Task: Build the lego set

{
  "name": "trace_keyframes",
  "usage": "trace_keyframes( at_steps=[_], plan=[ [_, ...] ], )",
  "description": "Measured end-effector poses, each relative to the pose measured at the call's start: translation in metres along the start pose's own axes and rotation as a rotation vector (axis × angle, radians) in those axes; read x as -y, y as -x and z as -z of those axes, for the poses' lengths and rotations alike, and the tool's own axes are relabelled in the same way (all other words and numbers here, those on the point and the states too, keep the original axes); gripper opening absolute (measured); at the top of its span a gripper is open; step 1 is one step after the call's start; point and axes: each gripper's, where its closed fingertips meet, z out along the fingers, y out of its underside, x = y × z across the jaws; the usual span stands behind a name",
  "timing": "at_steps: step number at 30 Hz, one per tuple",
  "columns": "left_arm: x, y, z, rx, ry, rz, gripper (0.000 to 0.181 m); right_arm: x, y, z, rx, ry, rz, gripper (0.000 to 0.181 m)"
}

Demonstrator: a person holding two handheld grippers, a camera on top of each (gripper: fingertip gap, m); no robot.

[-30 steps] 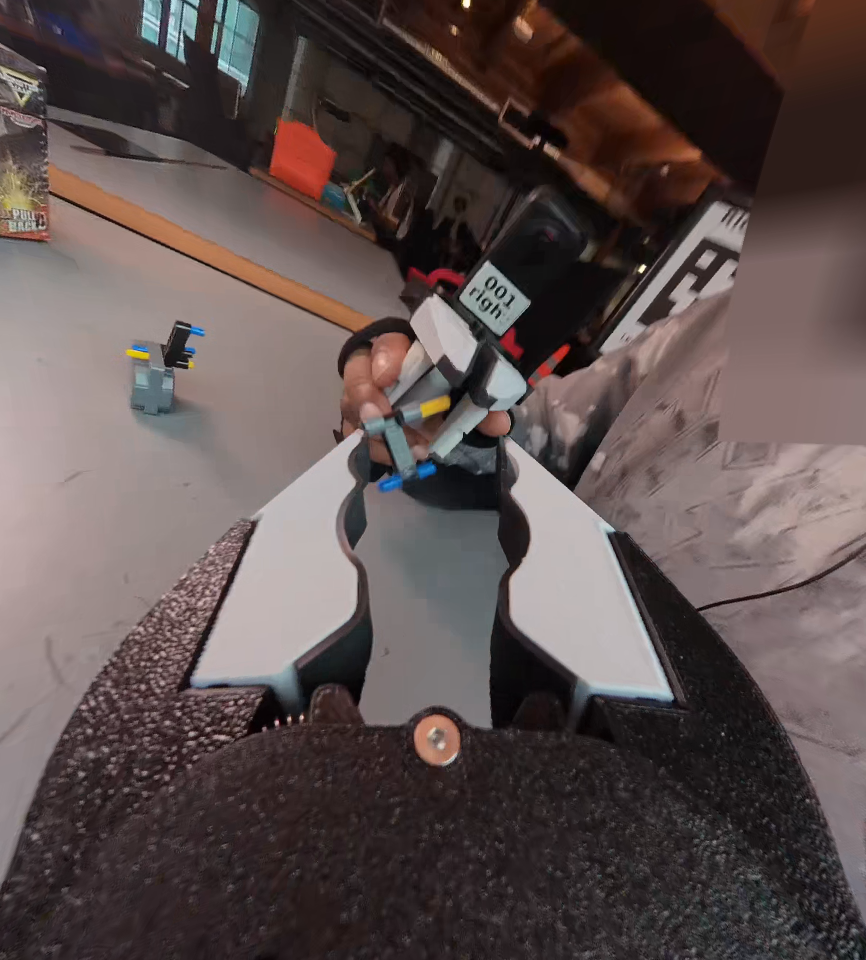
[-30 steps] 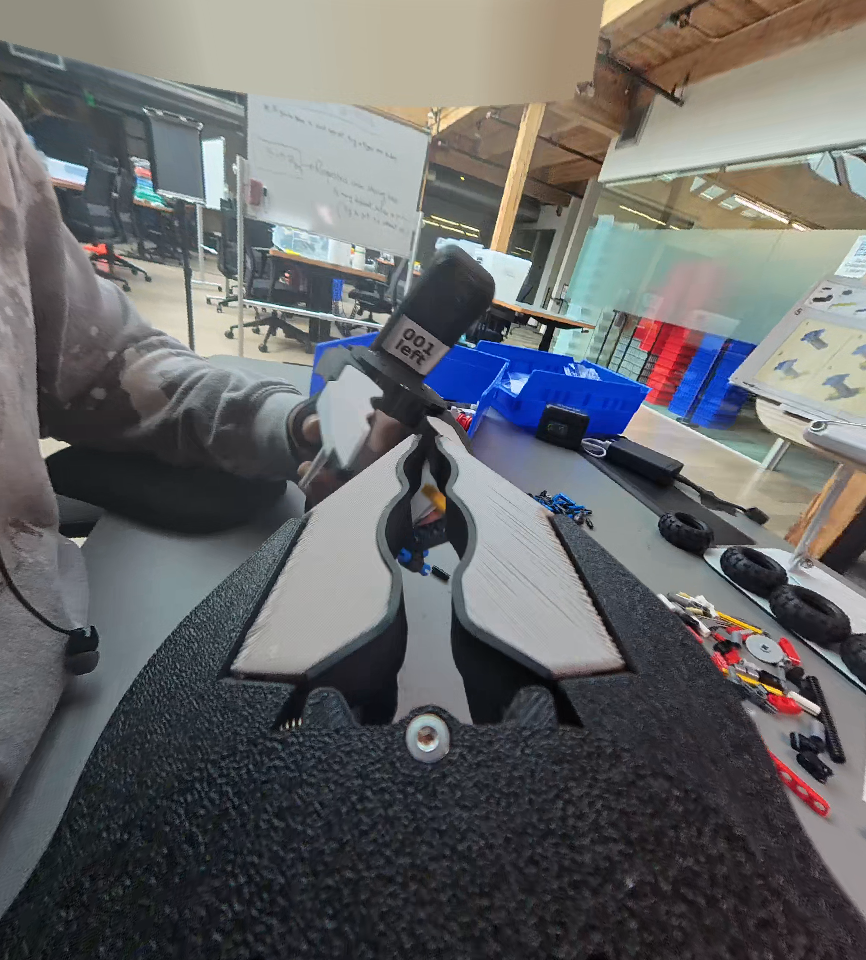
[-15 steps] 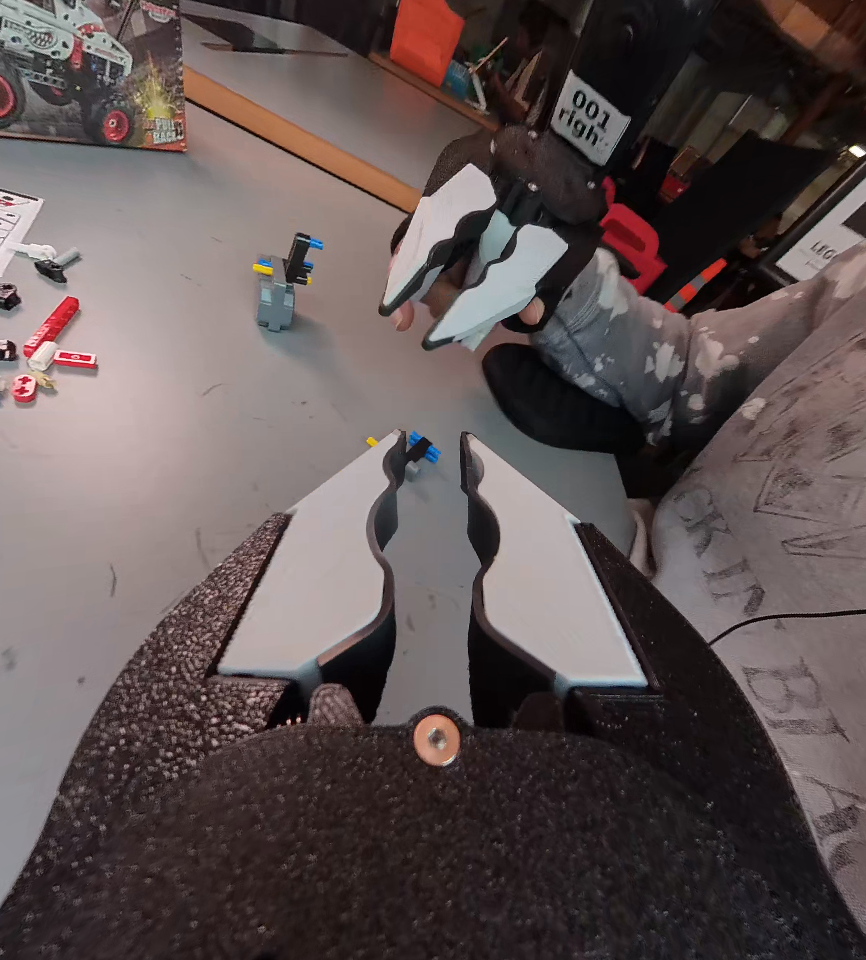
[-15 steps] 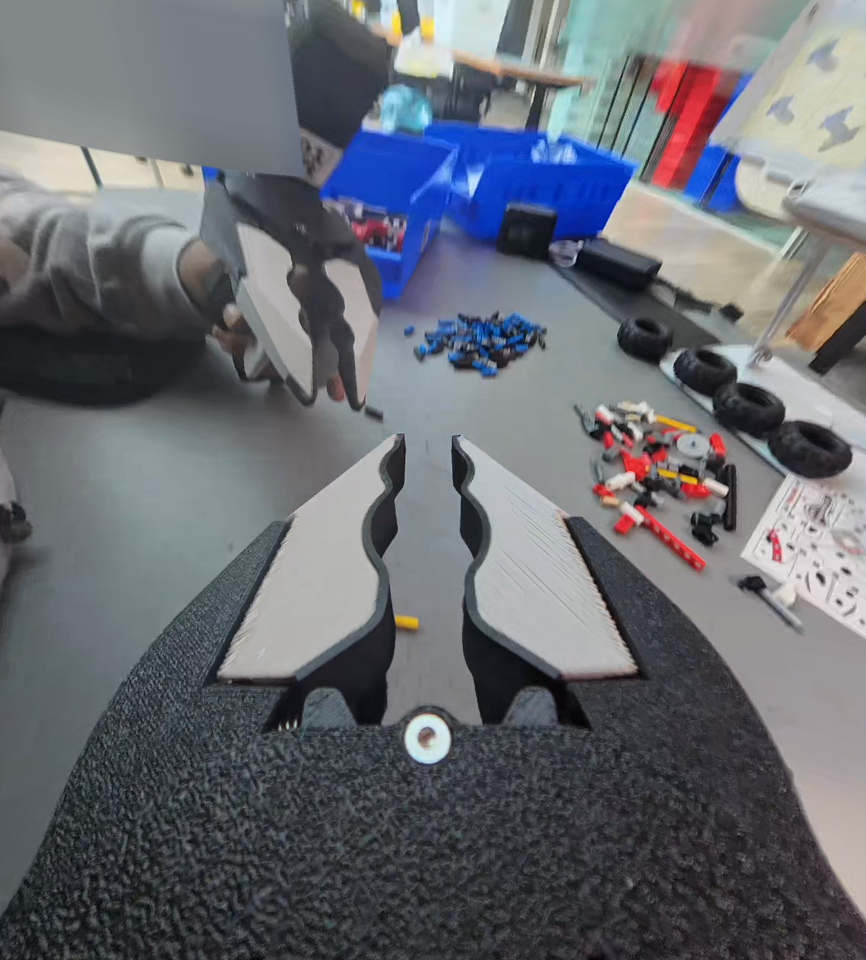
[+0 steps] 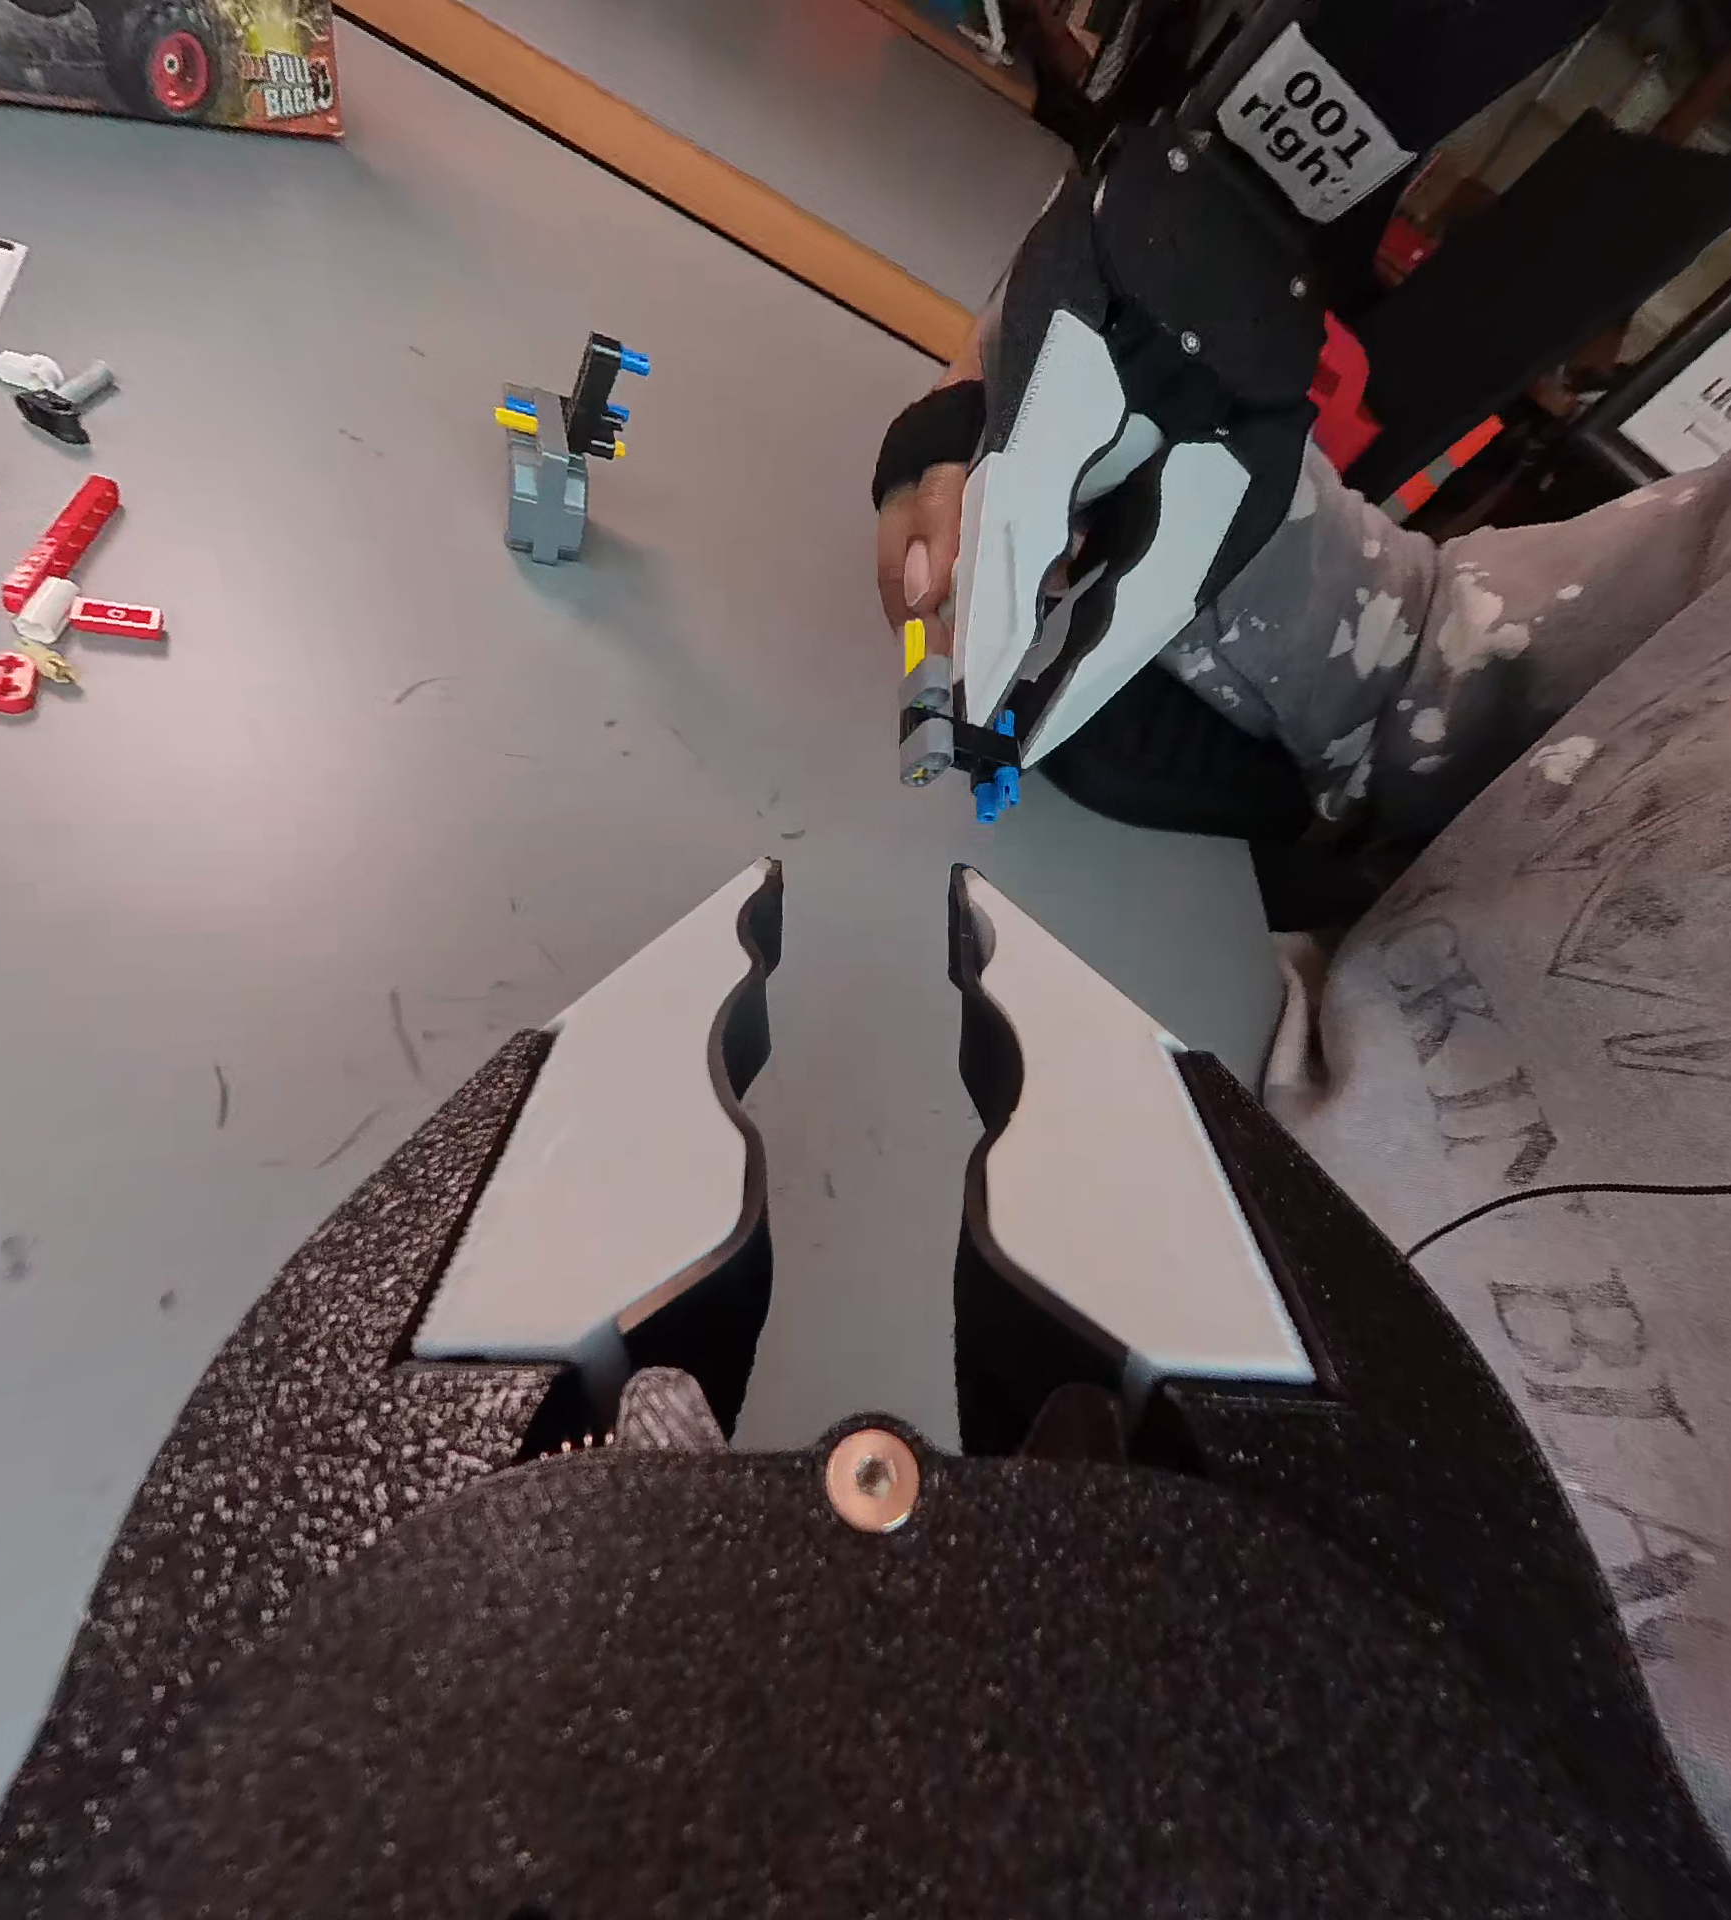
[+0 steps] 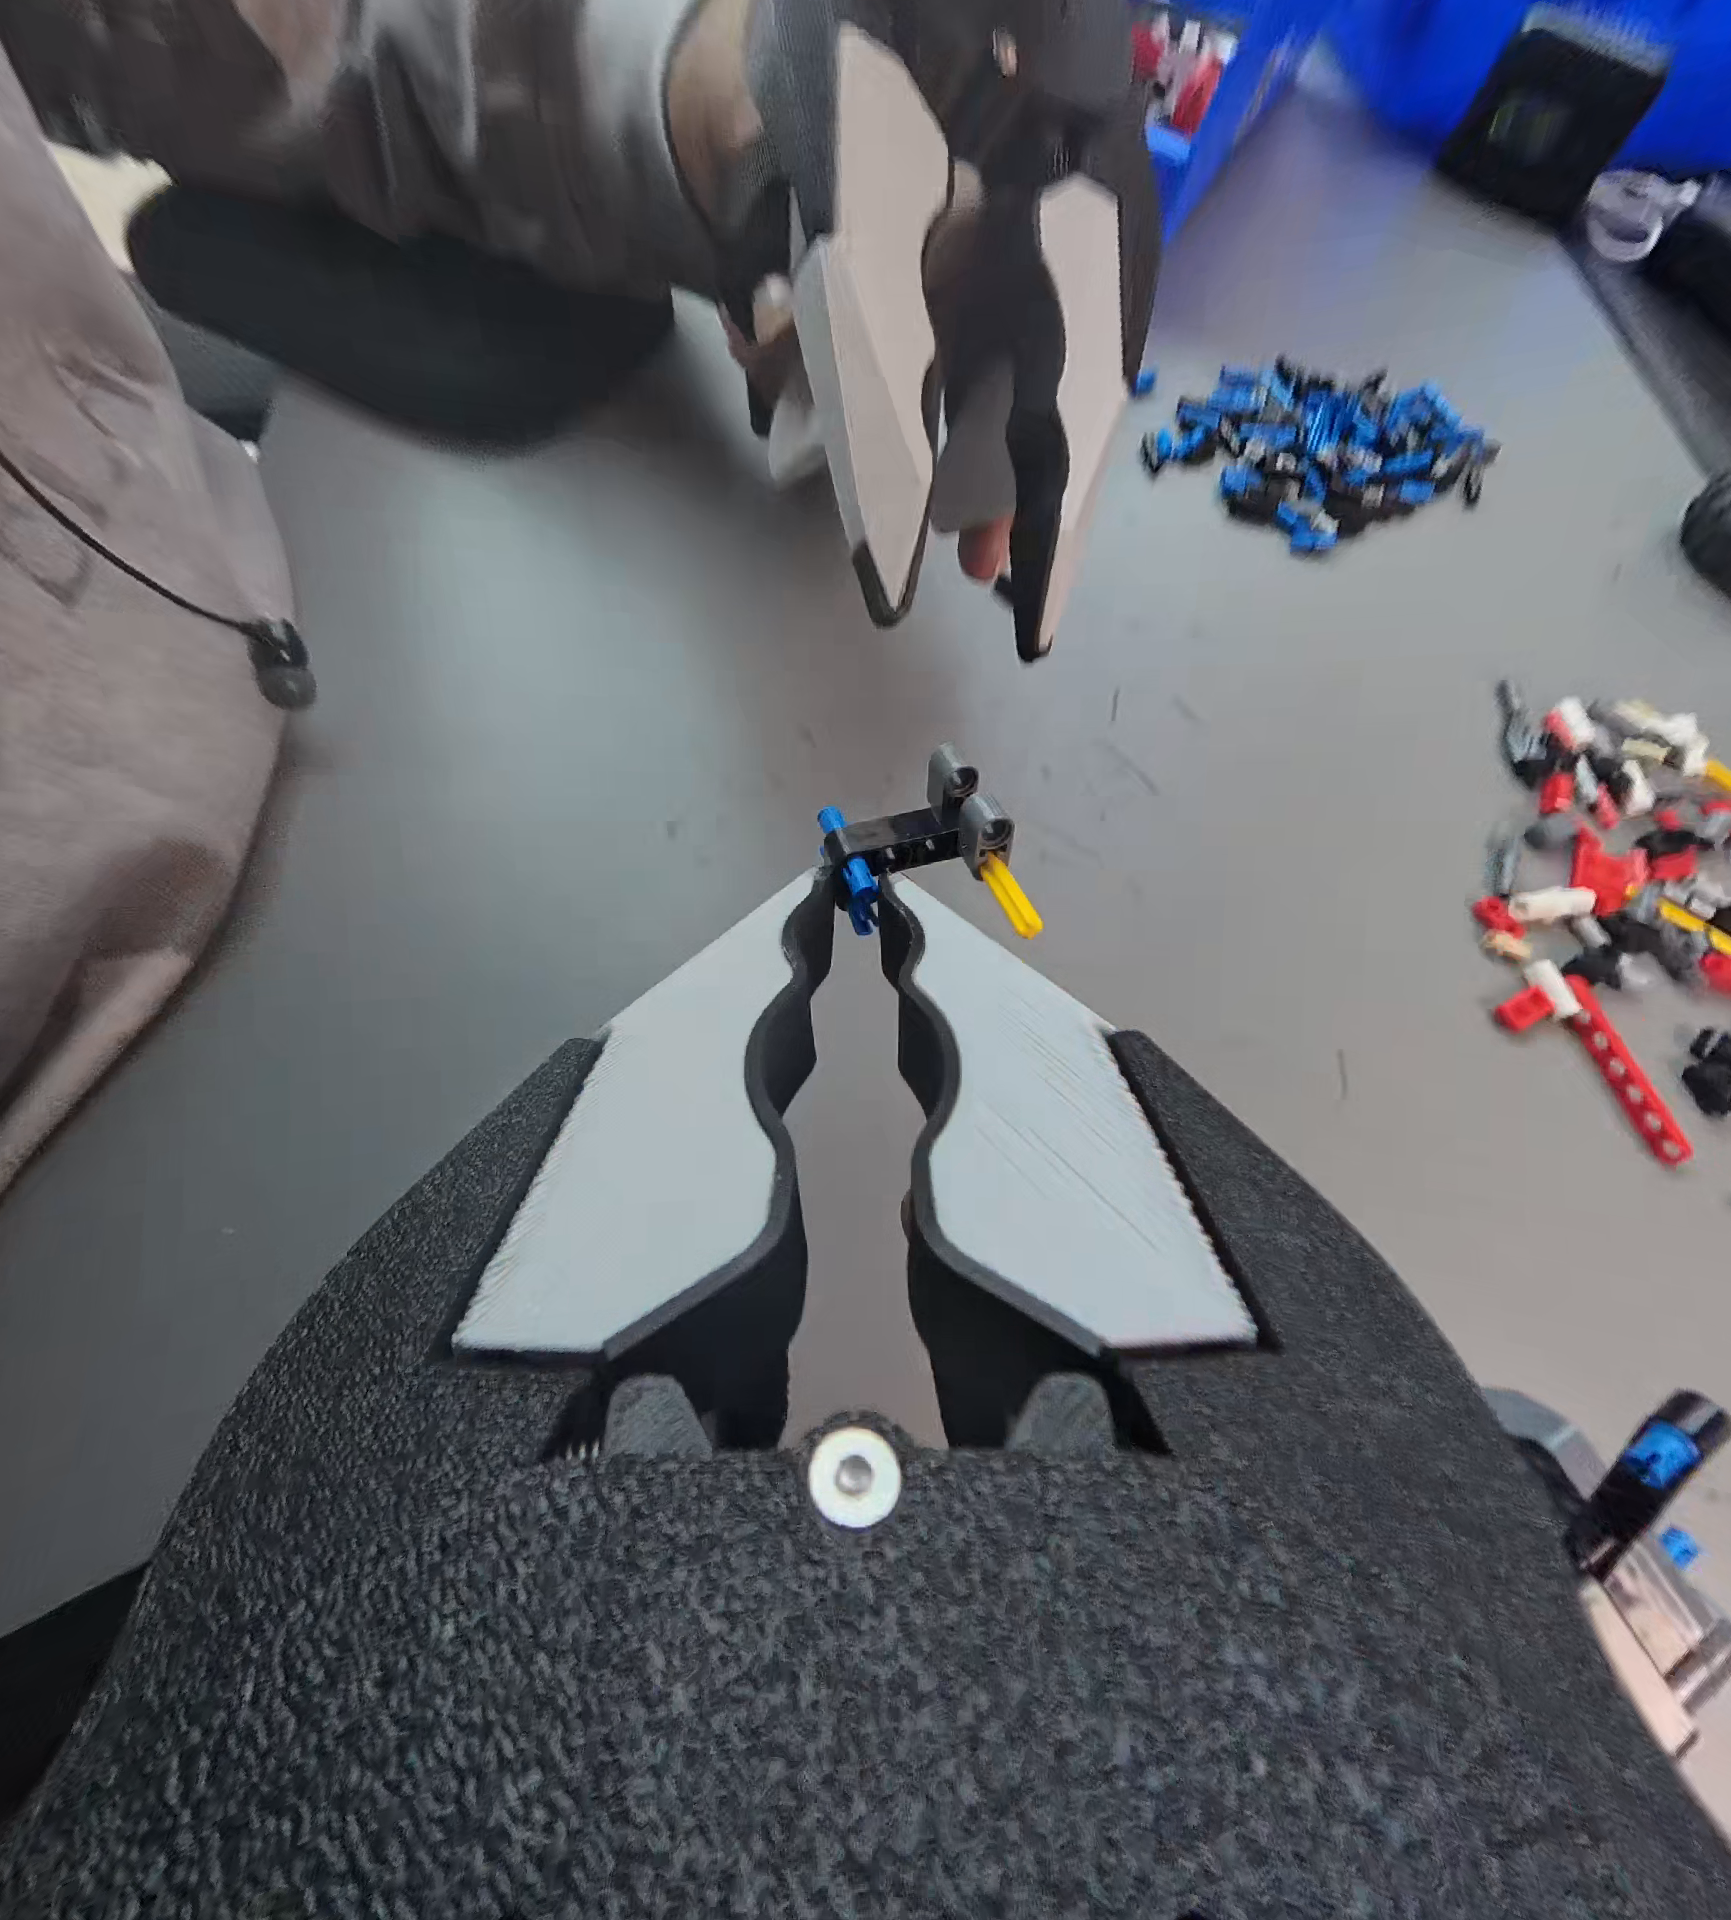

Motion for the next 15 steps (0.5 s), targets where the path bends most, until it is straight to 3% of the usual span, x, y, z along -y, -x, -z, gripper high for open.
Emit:
trace_keyframes(
  at_steps=[1, 4, 9, 12, 15],
  plan=[
    [0.003, -0.004, 0.002, -0.038, -0.018, 0.025, 0.031, 0.012, 0.001, 0.004, 0.007, -0.061, 0.009, 0.008],
    [0.013, -0.015, 0.007, -0.133, -0.075, 0.088, 0.031, 0.029, -0.004, 0.009, -0.020, -0.170, -0.001, 0.008],
    [0.030, -0.014, 0.006, -0.190, -0.194, 0.279, 0.033, 0.054, -0.030, 0.005, -0.261, -0.320, 0.074, 0.008],
    [0.047, -0.013, 0.011, -0.264, -0.331, 0.420, 0.033, 0.071, -0.037, 0.000, -0.437, -0.369, 0.221, 0.008],
    [0.055, -0.016, 0.014, -0.287, -0.383, 0.429, 0.017, 0.077, -0.040, -0.010, -0.581, -0.327, 0.385, 0.008]
  ],
)
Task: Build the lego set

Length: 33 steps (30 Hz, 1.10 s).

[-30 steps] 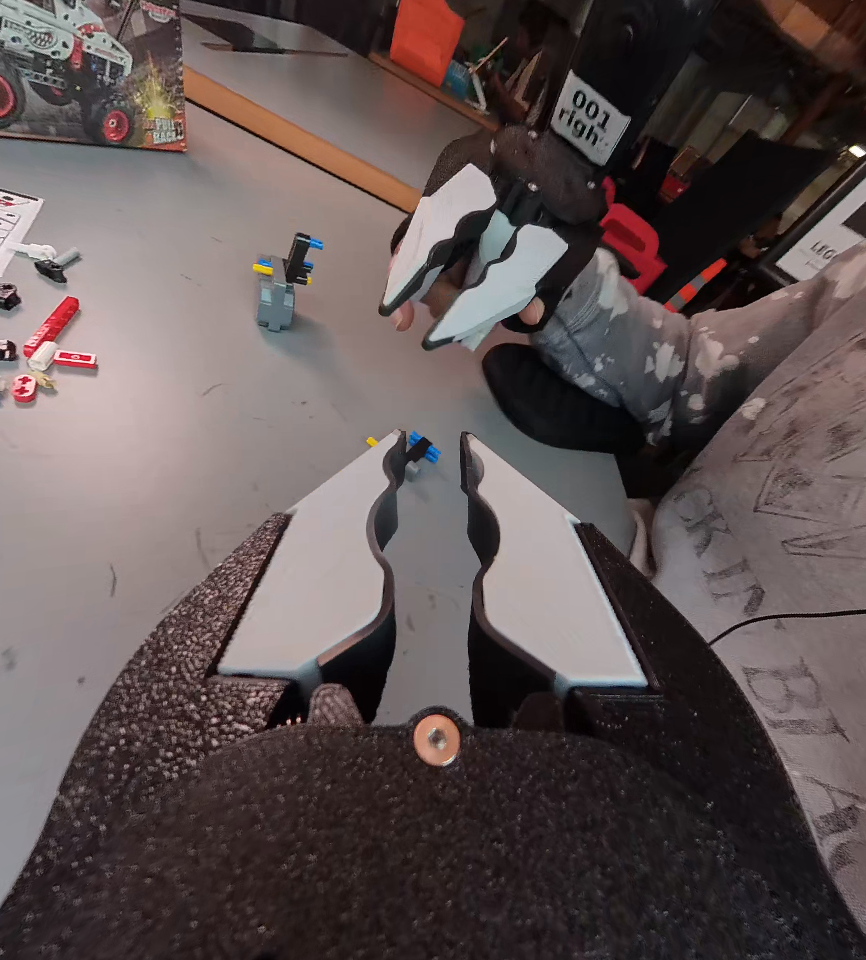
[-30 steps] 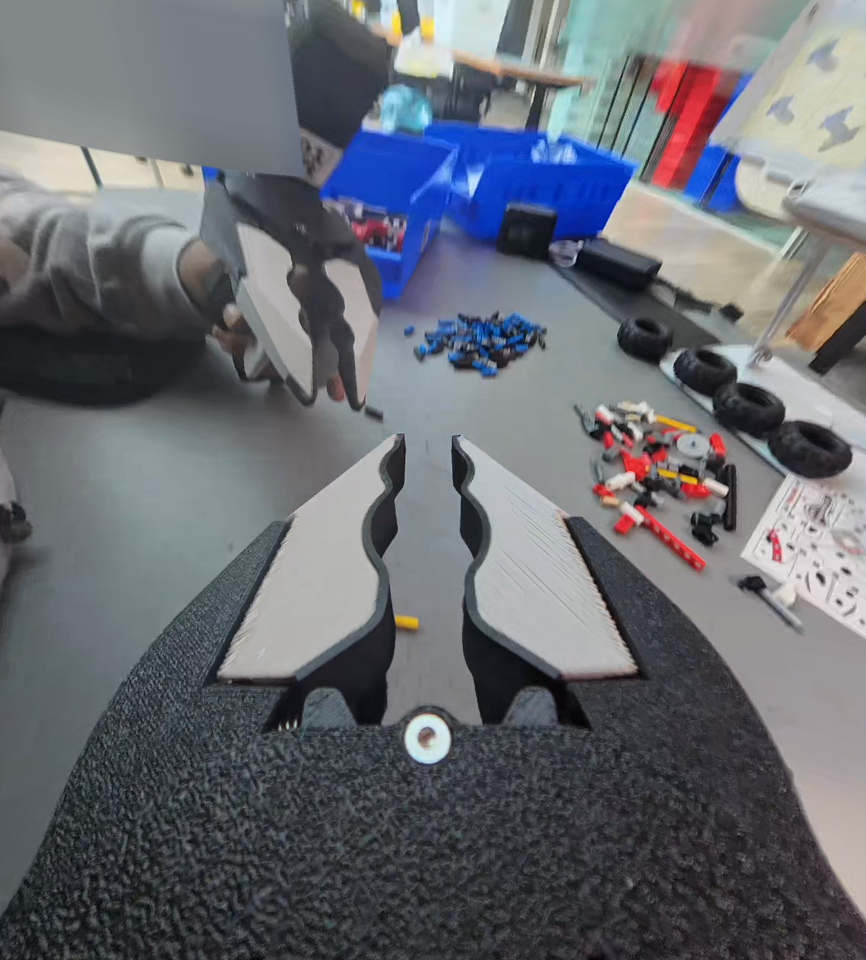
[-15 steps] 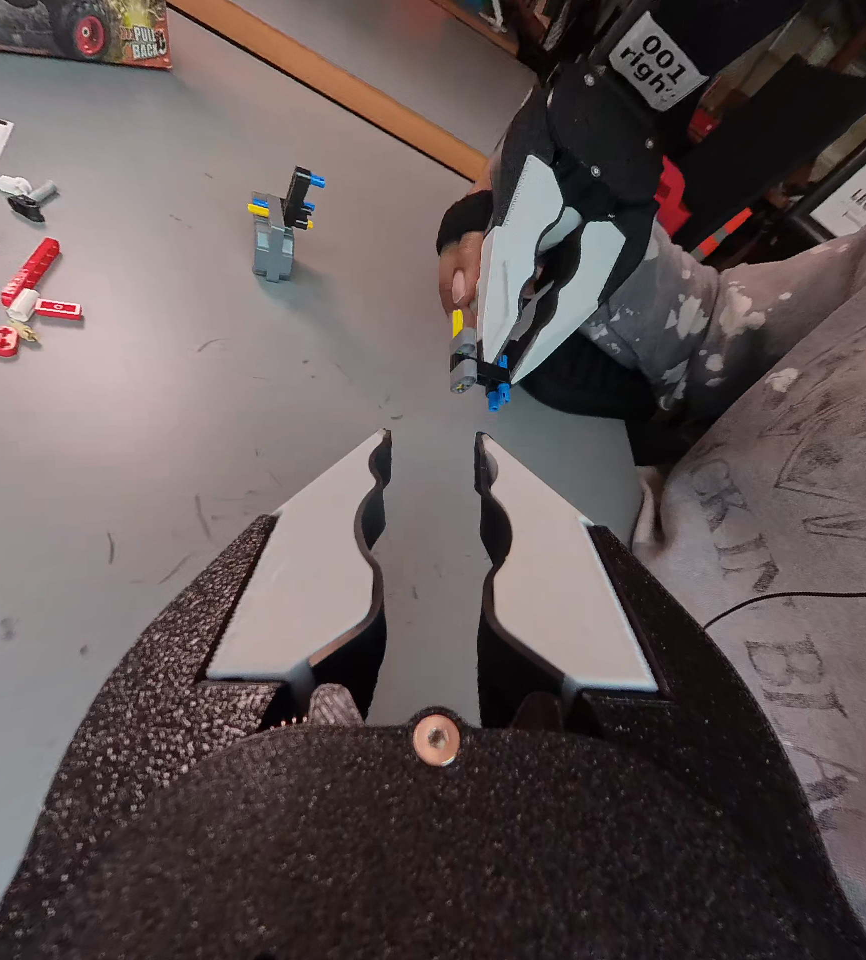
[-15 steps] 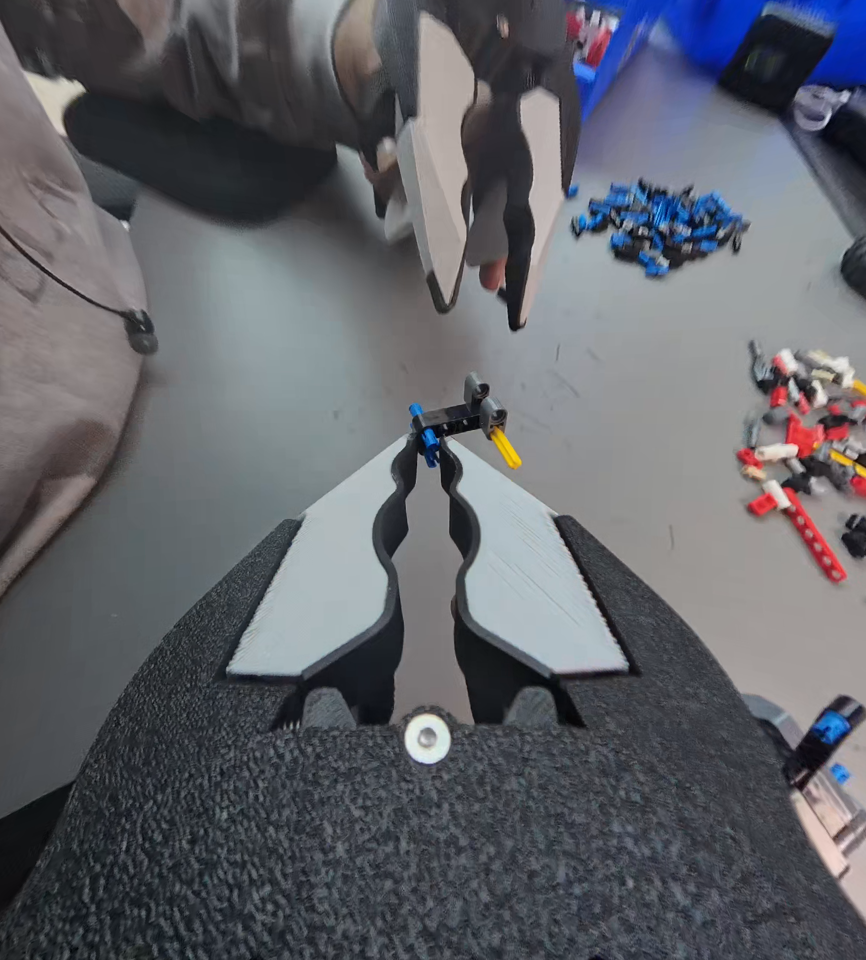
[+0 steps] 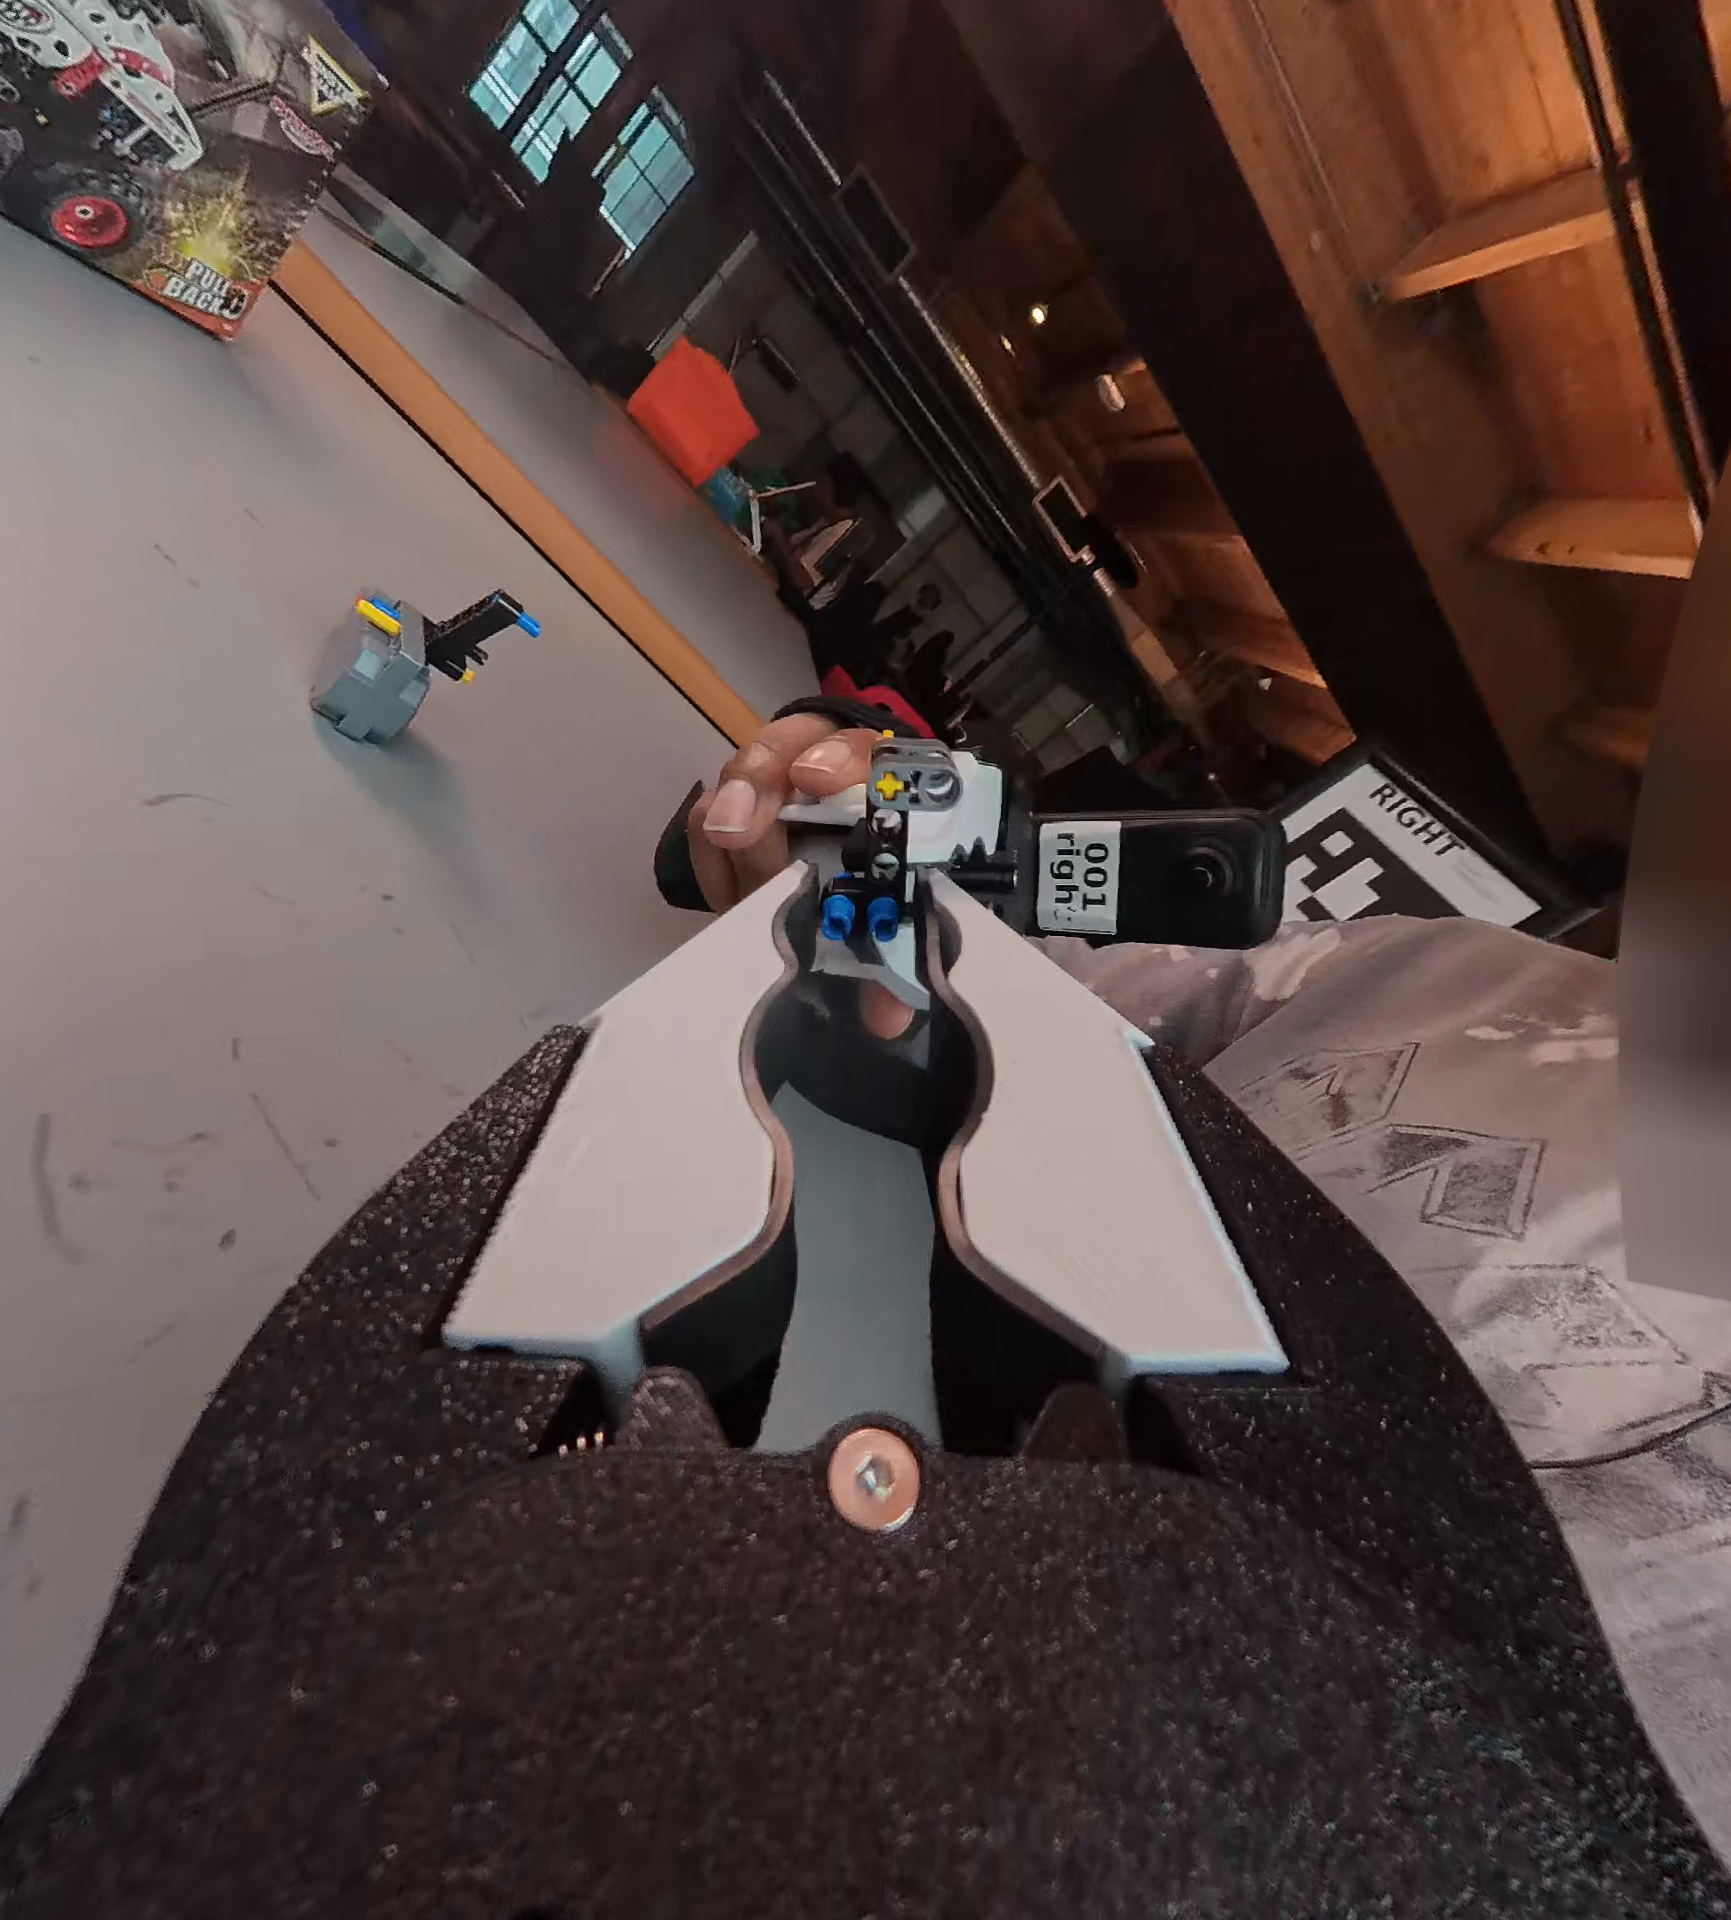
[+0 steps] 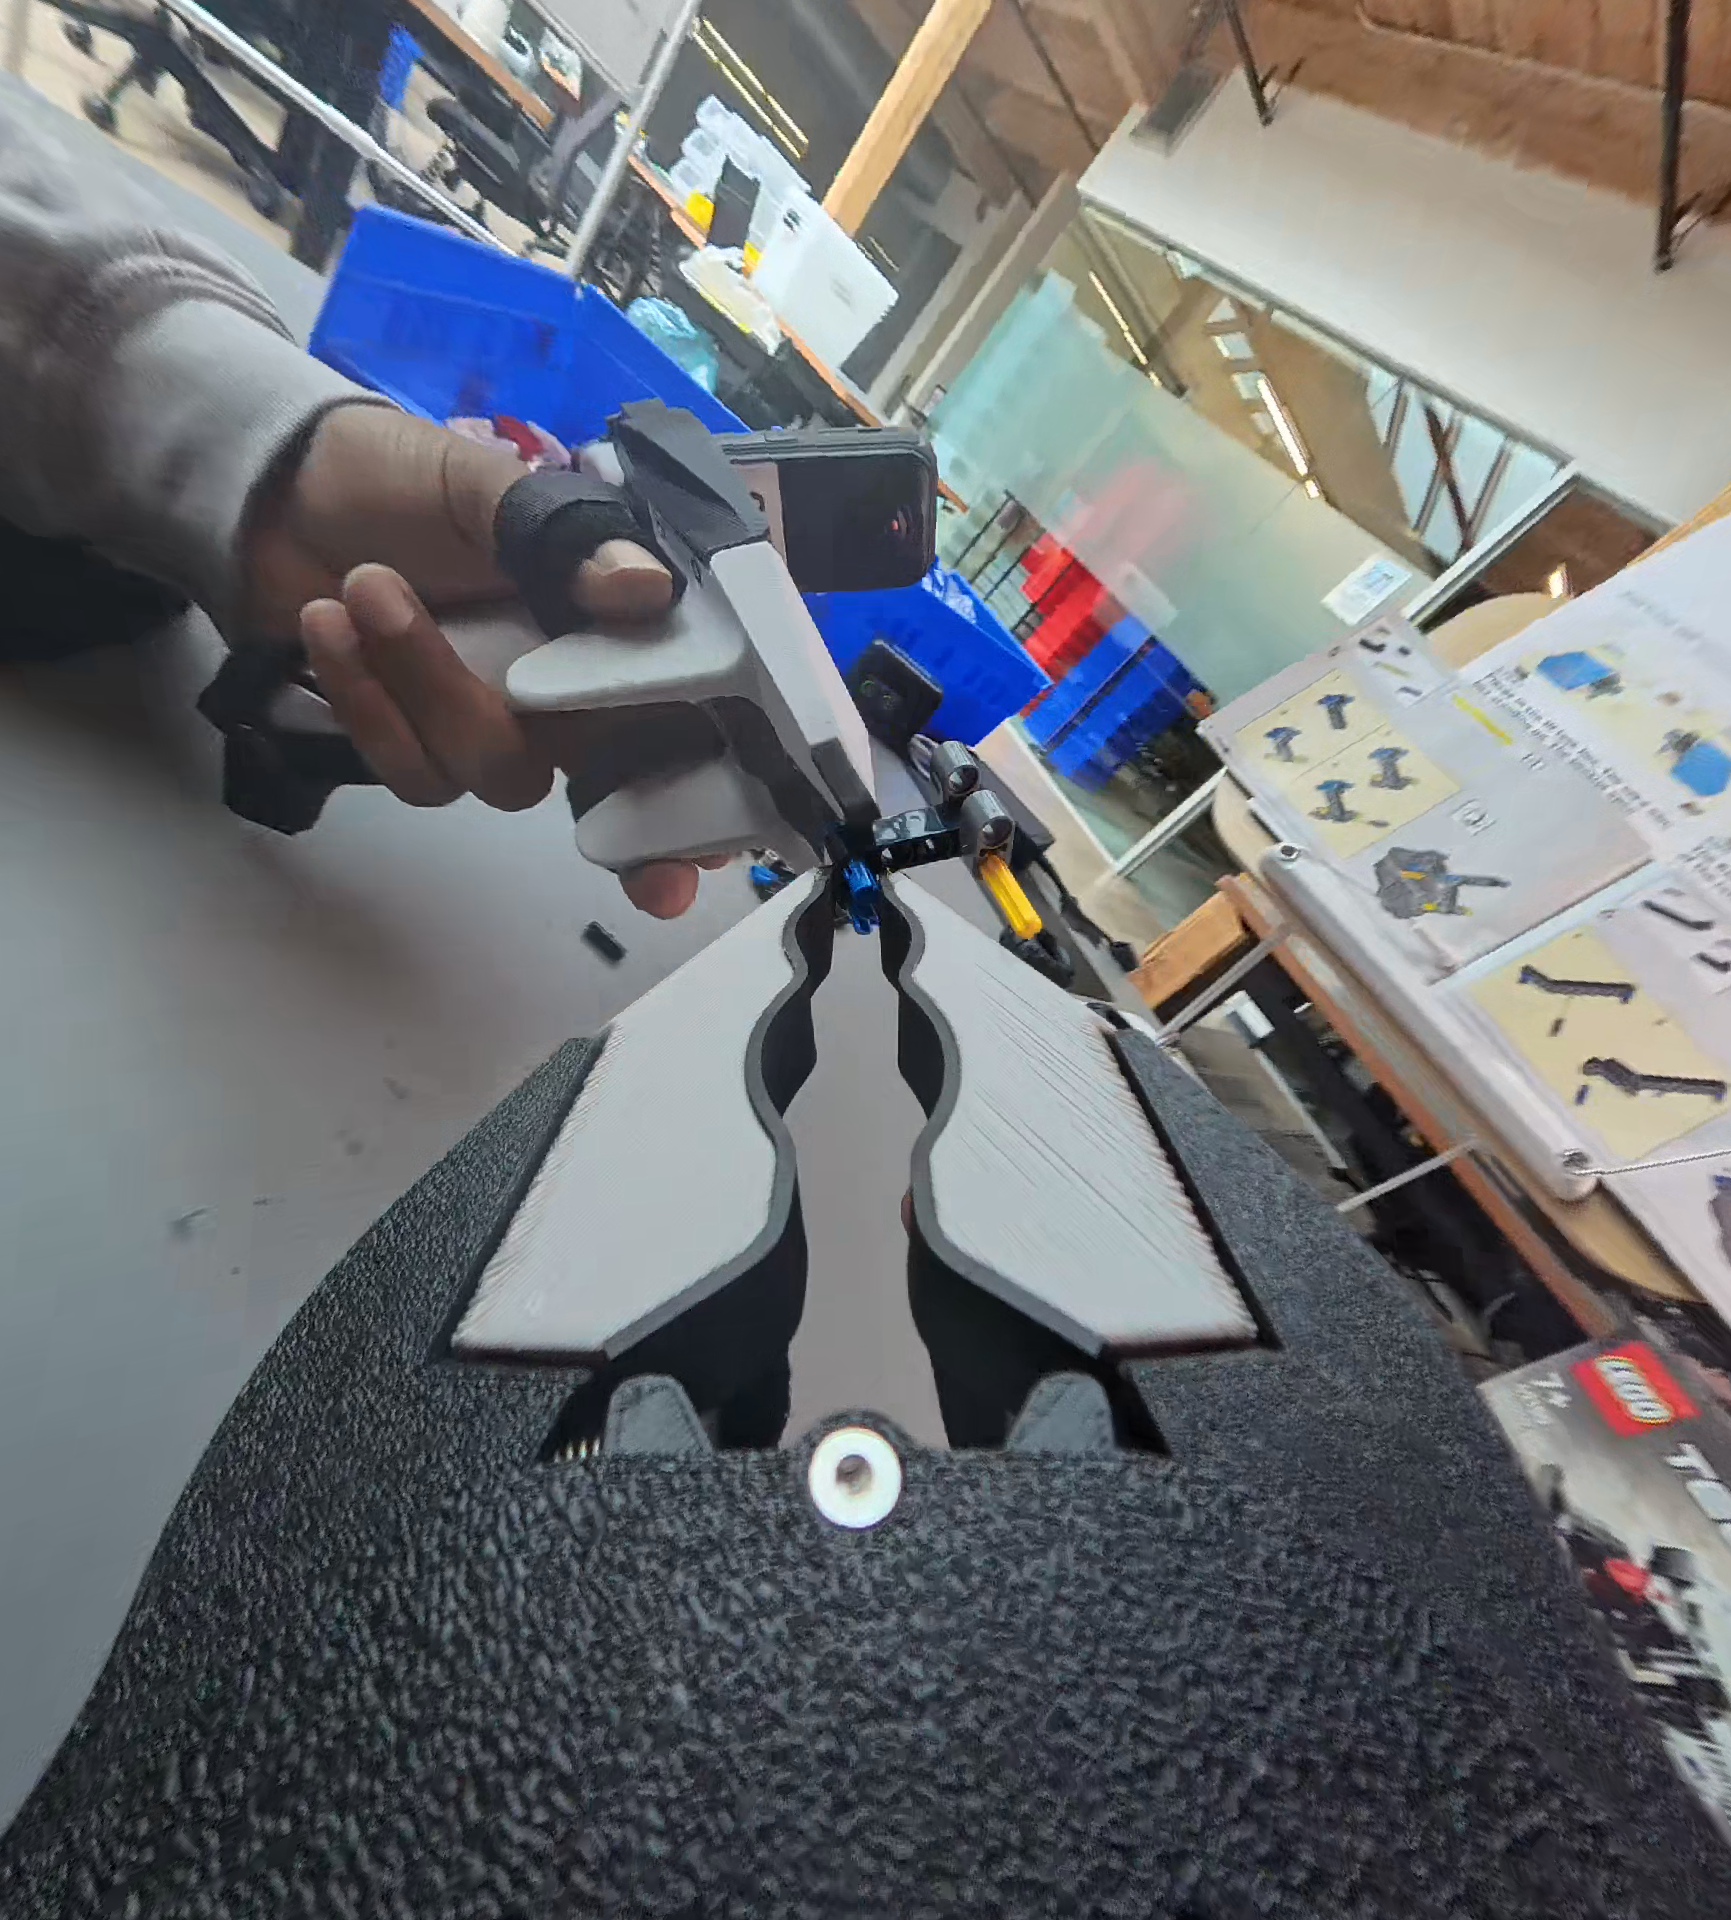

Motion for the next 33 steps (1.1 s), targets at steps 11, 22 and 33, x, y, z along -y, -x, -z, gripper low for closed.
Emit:
trace_keyframes(
  at_steps=[11, 22, 33],
  plan=[
    [0.020, 0.025, 0.027, 0.471, 0.073, -0.672, 0.015, -0.013, -0.008, 0.005, 0.105, 0.022, -0.401, 0.034],
    [0.032, 0.037, 0.024, 0.822, 0.061, -1.082, 0.016, -0.015, -0.028, -0.029, -0.087, 0.006, -1.006, 0.063],
    [0.029, 0.026, 0.014, 0.776, -0.007, -0.965, 0.020, -0.008, -0.029, -0.040, -0.067, -0.017, -0.951, 0.045]
  ],
)
